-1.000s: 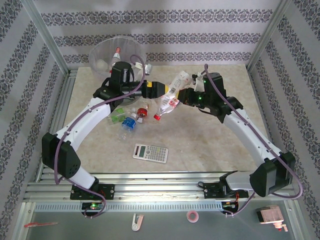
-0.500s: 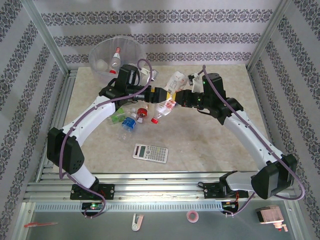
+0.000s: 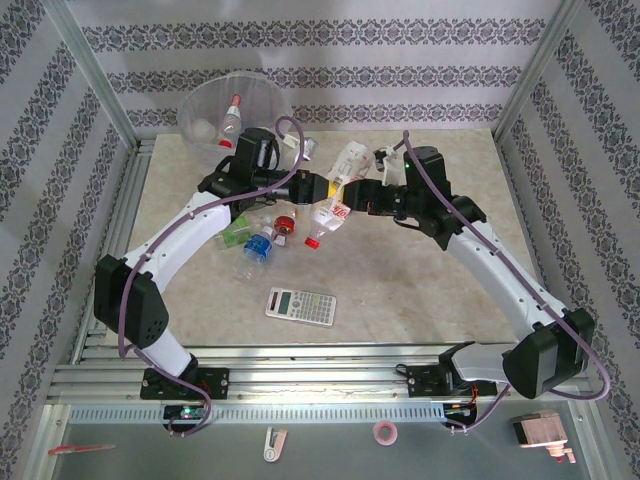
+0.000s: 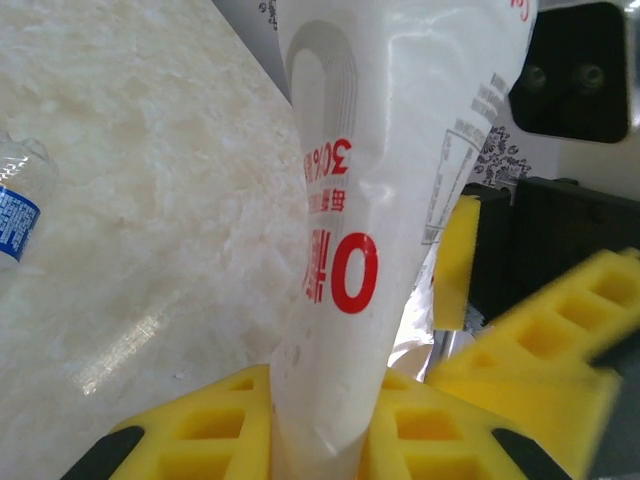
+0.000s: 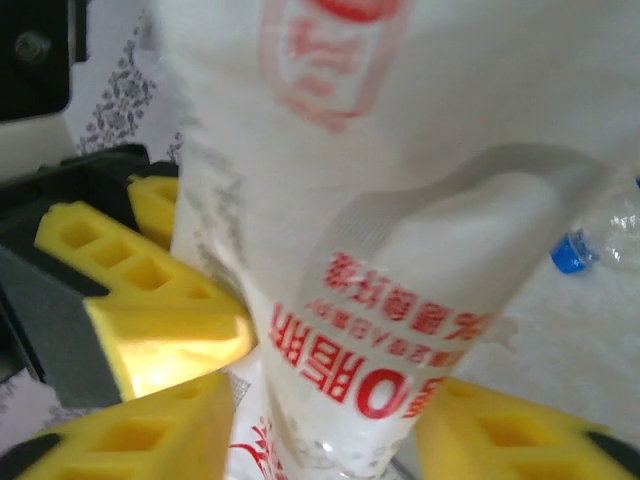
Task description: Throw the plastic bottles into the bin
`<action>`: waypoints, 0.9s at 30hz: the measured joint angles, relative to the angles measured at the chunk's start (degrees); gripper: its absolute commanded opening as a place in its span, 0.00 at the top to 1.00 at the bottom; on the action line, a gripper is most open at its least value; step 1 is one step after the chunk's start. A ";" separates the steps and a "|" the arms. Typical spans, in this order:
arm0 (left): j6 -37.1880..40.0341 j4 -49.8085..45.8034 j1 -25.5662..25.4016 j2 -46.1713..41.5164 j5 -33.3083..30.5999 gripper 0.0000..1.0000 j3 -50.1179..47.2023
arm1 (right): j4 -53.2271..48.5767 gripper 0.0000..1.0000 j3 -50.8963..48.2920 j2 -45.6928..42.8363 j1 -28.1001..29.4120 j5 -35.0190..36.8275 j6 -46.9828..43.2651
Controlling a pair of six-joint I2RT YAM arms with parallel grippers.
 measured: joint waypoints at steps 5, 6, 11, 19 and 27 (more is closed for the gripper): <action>0.00 0.61 -0.04 -0.87 -1.86 0.84 -0.02 | 0.96 0.12 -0.20 -2.05 0.26 -0.52 -1.07; 0.00 0.63 -0.07 -1.40 -2.71 0.84 -0.09 | 1.27 0.09 -0.31 -2.62 0.26 -0.52 -1.29; 0.09 0.59 -0.15 -4.13 -7.65 0.84 -0.20 | 3.08 0.05 -1.55 -5.33 0.26 -0.50 -2.36; 1.95 -0.33 -0.13 -10.14 -20.57 0.84 -0.07 | 3.43 0.04 -2.91 -6.43 0.26 -0.04 -3.21; 8.92 -1.90 -0.09 -15.04 -36.28 0.85 6.34 | 3.45 0.04 -3.21 -6.84 0.26 0.33 -4.11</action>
